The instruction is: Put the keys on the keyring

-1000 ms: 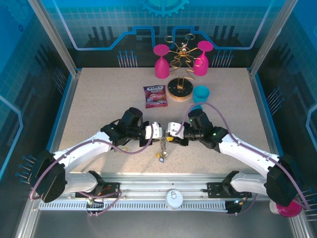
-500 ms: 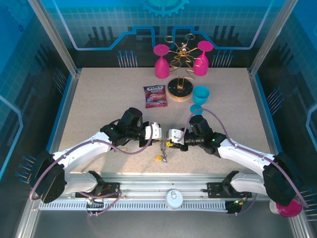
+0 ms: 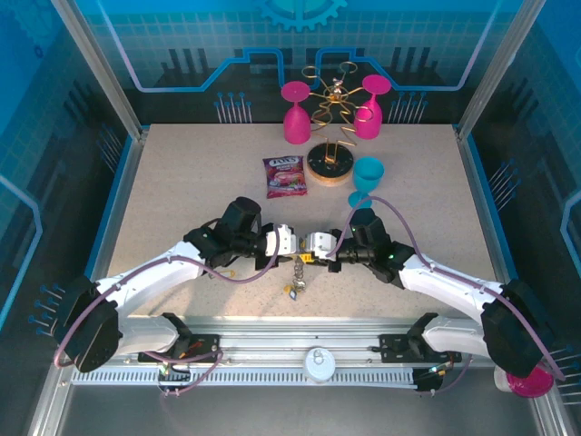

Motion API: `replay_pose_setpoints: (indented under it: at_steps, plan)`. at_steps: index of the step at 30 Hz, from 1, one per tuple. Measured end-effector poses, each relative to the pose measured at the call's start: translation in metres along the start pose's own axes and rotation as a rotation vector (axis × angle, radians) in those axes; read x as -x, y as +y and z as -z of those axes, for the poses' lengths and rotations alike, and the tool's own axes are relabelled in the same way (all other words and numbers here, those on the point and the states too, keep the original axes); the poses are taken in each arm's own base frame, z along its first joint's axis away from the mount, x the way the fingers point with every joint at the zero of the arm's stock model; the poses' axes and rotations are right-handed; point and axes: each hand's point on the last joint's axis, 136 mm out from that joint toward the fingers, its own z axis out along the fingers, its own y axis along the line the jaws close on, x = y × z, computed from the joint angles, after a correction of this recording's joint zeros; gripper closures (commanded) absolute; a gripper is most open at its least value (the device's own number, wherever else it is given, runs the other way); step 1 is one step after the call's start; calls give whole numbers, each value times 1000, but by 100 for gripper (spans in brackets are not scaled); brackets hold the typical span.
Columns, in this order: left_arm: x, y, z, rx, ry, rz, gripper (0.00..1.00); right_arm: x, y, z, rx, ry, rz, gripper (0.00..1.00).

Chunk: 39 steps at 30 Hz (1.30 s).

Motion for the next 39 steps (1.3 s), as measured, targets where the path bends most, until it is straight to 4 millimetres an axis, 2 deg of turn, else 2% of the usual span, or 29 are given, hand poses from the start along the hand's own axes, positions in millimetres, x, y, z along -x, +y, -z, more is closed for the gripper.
replay_pose_setpoints:
  at_steps: [6,9,12,17,20,24,29,39]
  plan:
    - [-1,0,0,-1,3,2,100,0,3,-2,19,-12,-16,90]
    - [-2,-1,0,-5,9,7,100,-2,5,-3,27,-9,-22,100]
    - [-3,-2,0,-9,12,11,100,-2,6,-4,35,-11,-23,100]
    - [-1,0,3,10,1,35,75,0,6,-4,37,-22,-20,100]
    - [3,2,11,65,-44,48,70,-1,8,-3,45,-30,-30,100]
    - [-10,-5,14,103,-67,101,63,-3,9,-2,53,-50,-46,100]
    - [-22,-10,9,110,-72,183,64,0,10,0,68,-72,-60,100]
    - [-12,-3,6,130,-154,233,75,5,14,1,97,-100,-78,100]
